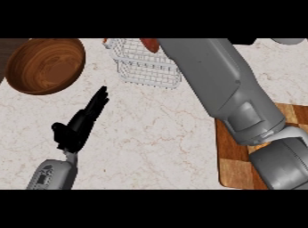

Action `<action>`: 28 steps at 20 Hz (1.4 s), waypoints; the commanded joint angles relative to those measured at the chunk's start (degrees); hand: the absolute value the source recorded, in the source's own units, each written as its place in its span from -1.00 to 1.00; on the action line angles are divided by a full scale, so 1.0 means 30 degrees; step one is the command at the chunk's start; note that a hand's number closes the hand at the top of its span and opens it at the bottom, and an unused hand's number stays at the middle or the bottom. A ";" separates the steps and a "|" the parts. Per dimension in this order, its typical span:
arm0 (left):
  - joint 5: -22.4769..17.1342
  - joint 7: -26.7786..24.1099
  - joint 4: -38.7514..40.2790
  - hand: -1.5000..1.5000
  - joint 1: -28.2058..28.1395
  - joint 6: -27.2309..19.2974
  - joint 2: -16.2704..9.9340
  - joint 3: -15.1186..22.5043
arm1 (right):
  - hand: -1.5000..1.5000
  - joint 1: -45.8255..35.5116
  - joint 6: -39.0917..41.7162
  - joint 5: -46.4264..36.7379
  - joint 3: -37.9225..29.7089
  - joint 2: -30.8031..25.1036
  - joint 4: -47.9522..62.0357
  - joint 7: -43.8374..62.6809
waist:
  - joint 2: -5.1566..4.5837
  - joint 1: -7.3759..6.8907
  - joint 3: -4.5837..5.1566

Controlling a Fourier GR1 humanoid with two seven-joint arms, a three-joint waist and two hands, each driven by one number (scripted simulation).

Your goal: Pick the sweet potato from the cutting board and place it in the tiered basket

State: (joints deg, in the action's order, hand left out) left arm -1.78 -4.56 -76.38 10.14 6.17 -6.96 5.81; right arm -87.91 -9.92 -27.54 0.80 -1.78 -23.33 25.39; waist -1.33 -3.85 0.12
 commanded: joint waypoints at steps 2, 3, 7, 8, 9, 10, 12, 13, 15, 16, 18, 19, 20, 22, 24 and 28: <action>0.0280 -0.0027 -0.0507 0.00 -0.0581 0.0133 0.0046 0.0447 | 1.00 -0.0888 -0.0582 0.0783 -0.1183 0.0569 0.1903 -0.0986 | -0.0040 -0.0326 -0.0005; 0.0489 -0.0341 0.0735 0.00 0.0326 -0.0536 0.0719 0.0278 | 1.00 -0.1068 -0.0099 0.1361 -0.1342 0.0574 0.1944 -0.1022 | -0.0023 -0.0027 0.0001; 0.0081 0.0114 -0.0399 0.00 0.0093 0.0318 -0.0197 0.0023 | 1.00 -0.1319 -0.0169 0.2510 -0.2270 0.0585 0.2883 -0.0702 | 0.0010 -0.0322 -0.0007; 0.0439 -0.0542 0.0315 0.00 -0.0251 -0.0219 0.0589 0.0419 | 1.00 -0.1055 -0.0150 0.3431 -0.3129 0.0587 0.3027 0.0000 | -0.0049 -0.0300 0.0000; 0.0227 0.0624 -0.0348 0.00 0.0348 0.0043 0.0210 0.0312 | 1.00 -0.1189 -0.0303 0.4183 -0.3831 0.0588 0.3240 0.0983 | -0.0021 -0.0472 -0.0015; 0.0190 0.0286 0.0050 0.00 0.0488 0.0158 0.0015 0.0059 | 1.00 -0.1230 -0.0082 0.4513 -0.3891 0.0589 0.3599 0.1367 | -0.0016 -0.0401 -0.0001; 0.0223 0.0102 -0.0268 0.00 -0.0290 0.0368 0.0088 0.0404 | -1.00 -0.1228 -0.0479 0.5225 -0.4254 0.0590 0.3911 0.1178 | -0.0027 -0.0657 0.0003; -0.0387 -0.0126 -0.0187 0.00 -0.0344 0.0859 -0.0694 -0.0515 | -1.00 -0.1640 0.0022 0.5311 -0.4726 0.0590 0.3584 0.1502 | 0.0044 -0.0152 -0.0006; 0.0171 -0.0301 0.0115 0.00 -0.0507 0.0107 0.0103 -0.0028 | -1.00 -0.1267 -0.0816 0.6211 -0.4989 0.0591 0.3770 0.0841 | 0.0069 -0.0216 -0.0003; 0.0301 0.0265 -0.0274 0.00 -0.0036 -0.0187 0.0371 0.0148 | -1.00 -0.1556 -0.0832 0.6040 -0.5136 0.0591 0.3641 0.0576 | 0.0008 -0.0148 -0.0009; -0.0143 -0.0094 0.0790 0.00 0.0913 0.0155 -0.0294 -0.0934 | -1.00 -0.0915 -0.2113 0.5884 -0.5281 0.0592 0.3214 -0.0579 | -0.0023 0.0225 -0.0006; 0.0553 -0.0127 0.0052 0.00 -0.0406 -0.0397 0.0533 0.0214 | -1.00 -0.1707 -0.2196 0.5902 -0.5348 0.0121 0.3085 0.0532 | 0.0158 0.0331 -0.0017; 0.0698 0.0229 -0.0601 0.00 -0.0681 -0.0751 0.0833 0.0498 | -1.00 -0.1373 -0.3233 0.5476 -0.5061 -0.0017 0.2880 -0.0173 | 0.0201 0.0336 -0.0023; 0.0579 0.0188 -0.0177 0.00 -0.0131 -0.0820 0.0564 -0.0058 | -1.00 -0.1240 -0.5091 0.4741 -0.4634 -0.0325 0.2986 -0.0287 | 0.0180 0.0474 -0.0014; 0.0156 0.0181 -0.0078 0.00 -0.0380 -0.0222 0.0084 -0.0387 | -1.00 -0.1637 -0.8041 0.3771 -0.3992 -0.0075 0.2978 0.0426 | 0.0313 0.0648 -0.0004; 0.0455 0.0212 -0.0206 0.00 -0.0421 -0.0703 0.0152 -0.0435 | -1.00 -0.0387 -0.9204 0.3551 -0.4295 -0.2837 0.2458 -0.0972 | 0.0268 0.0810 -0.0036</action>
State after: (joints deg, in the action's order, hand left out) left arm -0.84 -4.56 -76.10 9.24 4.90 -6.11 4.93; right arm -90.85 -31.76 -15.72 -11.93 -5.73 -14.68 24.39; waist -0.73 -1.98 0.09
